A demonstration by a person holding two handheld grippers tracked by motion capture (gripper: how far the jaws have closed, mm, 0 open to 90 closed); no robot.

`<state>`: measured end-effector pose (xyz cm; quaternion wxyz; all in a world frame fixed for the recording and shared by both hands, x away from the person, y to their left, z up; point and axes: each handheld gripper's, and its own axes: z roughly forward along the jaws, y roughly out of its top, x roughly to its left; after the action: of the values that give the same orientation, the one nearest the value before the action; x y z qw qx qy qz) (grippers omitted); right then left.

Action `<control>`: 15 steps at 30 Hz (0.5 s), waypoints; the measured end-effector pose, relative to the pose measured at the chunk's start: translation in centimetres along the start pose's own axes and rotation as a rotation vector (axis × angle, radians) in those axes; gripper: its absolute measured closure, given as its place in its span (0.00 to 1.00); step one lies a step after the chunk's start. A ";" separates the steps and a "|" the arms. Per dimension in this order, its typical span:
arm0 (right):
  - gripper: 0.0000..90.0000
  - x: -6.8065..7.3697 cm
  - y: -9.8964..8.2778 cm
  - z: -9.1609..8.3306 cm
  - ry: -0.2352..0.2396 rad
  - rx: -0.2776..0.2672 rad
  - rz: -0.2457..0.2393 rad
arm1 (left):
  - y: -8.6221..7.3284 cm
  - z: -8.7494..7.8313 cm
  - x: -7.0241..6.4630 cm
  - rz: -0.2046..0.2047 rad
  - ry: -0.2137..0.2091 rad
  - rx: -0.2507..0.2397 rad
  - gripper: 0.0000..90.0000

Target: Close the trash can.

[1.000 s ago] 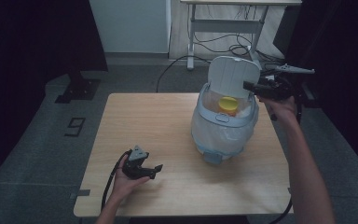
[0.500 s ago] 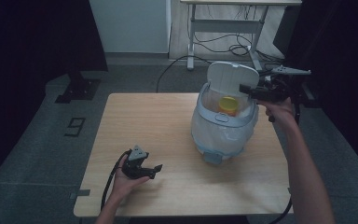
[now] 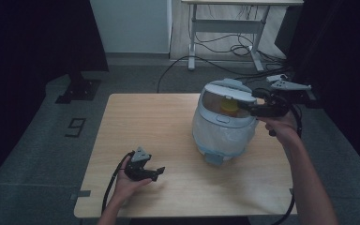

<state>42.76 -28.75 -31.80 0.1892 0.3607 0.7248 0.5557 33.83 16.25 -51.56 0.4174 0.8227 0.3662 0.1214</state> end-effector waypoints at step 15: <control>0.07 1.0 -0.5 1.0 0.021 0.018 0.012 | -0.1 0.1 0.0 0.002 0.000 0.007 0.21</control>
<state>42.63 -27.45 -32.46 0.1752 0.3609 0.7295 0.5539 33.82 16.22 -51.67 0.4145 0.8245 0.3660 0.1204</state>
